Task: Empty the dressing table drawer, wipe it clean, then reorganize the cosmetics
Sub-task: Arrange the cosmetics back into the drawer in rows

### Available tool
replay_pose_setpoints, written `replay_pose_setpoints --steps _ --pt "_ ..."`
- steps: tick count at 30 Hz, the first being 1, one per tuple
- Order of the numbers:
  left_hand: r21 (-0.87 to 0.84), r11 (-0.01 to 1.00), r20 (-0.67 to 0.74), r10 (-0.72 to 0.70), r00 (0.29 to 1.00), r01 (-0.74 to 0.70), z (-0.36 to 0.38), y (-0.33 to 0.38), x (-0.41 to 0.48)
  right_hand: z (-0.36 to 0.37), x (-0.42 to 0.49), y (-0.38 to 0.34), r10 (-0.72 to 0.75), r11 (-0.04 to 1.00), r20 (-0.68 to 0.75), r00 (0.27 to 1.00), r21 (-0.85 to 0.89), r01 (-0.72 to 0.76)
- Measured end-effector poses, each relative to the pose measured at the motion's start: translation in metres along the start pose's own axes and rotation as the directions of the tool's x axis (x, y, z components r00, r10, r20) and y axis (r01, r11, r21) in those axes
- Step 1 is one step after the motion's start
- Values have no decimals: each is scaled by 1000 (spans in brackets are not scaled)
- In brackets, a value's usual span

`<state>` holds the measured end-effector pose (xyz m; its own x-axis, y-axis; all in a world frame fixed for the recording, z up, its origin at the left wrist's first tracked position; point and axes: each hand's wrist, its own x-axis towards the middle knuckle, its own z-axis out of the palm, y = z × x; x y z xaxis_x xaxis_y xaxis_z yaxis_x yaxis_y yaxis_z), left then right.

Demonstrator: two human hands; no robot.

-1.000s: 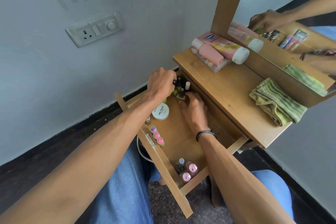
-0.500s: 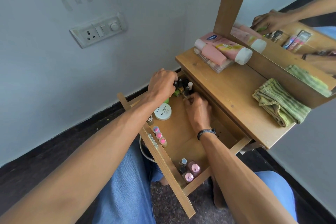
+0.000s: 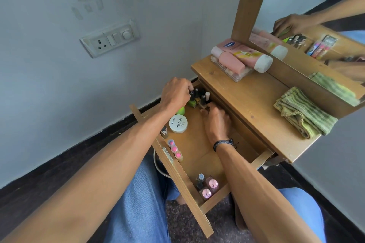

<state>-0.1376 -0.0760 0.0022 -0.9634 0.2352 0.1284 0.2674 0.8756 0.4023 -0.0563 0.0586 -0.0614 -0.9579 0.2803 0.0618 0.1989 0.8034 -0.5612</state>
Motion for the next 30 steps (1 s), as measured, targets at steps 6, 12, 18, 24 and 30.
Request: replay_pose_setpoints --steps 6,12,18,24,30 --pt "-13 999 -4 -29 1000 29 0 -1 -4 -3 -1 -1 49 997 10 999 62 -49" --pt "-70 997 7 -19 1000 19 -8 1 -2 -12 -12 2 77 984 40 996 156 -82" --pt "-175 984 -23 -37 999 32 -21 7 -1 -46 -28 -7 -66 996 4 998 52 66" --pt "-363 931 -86 -71 994 35 -41 42 9 -110 7 -29 -271 960 -367 890 -38 277" --pt "-526 827 78 -188 979 200 -50 74 39 -130 63 -20 -329 923 -276 903 -296 245"
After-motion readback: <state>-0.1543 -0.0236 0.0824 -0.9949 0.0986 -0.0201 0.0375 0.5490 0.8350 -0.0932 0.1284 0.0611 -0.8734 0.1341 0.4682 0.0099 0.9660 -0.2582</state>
